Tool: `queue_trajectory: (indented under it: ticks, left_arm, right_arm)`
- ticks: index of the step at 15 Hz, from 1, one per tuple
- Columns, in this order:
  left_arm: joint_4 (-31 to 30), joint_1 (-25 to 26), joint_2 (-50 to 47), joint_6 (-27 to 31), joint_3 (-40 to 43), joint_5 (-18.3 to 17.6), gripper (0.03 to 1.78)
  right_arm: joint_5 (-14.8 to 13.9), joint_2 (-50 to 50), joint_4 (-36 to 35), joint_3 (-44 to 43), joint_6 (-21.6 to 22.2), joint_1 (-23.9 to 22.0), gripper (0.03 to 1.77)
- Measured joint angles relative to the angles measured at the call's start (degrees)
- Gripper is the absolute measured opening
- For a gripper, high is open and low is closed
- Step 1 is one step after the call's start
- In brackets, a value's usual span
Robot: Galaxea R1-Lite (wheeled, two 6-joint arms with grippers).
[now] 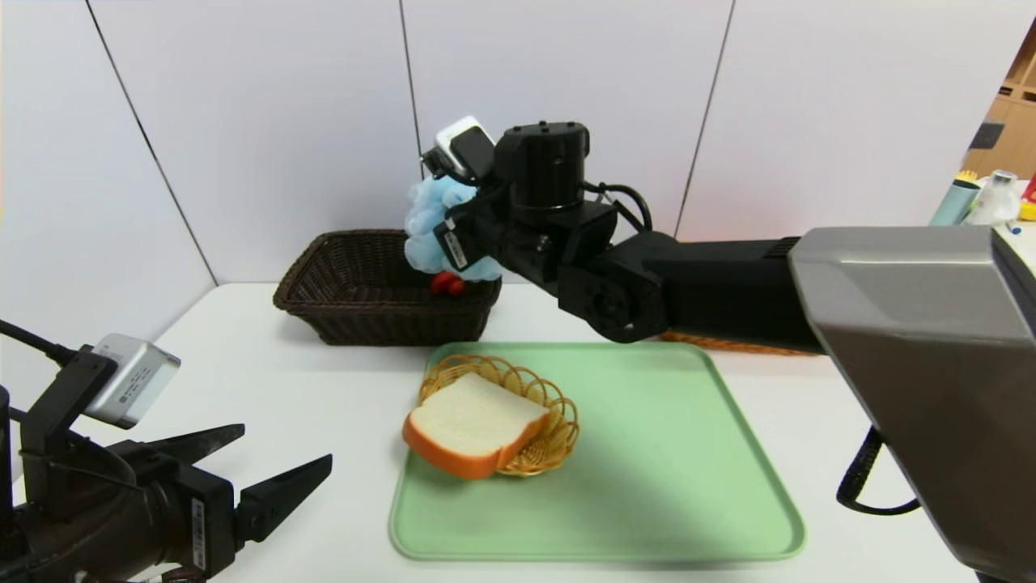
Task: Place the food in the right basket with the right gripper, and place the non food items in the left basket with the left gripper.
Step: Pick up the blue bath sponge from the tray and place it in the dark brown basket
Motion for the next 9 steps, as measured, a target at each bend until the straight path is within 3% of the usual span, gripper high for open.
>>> queue_trajectory:
  ticks: [8,9]
  left_arm:
    - [-0.07,0.0,0.39,-0.15,0.3,-0.02,1.69]
    - [-0.07,0.0,0.43,-0.17,0.3,-0.02,1.69]
  right_arm:
    - [-0.16,3.85,-2.15,0.09,-0.96,-0.11,0.09]
    - [-0.02,4.05,-2.17,0.09,-1.21,-0.09,0.25]
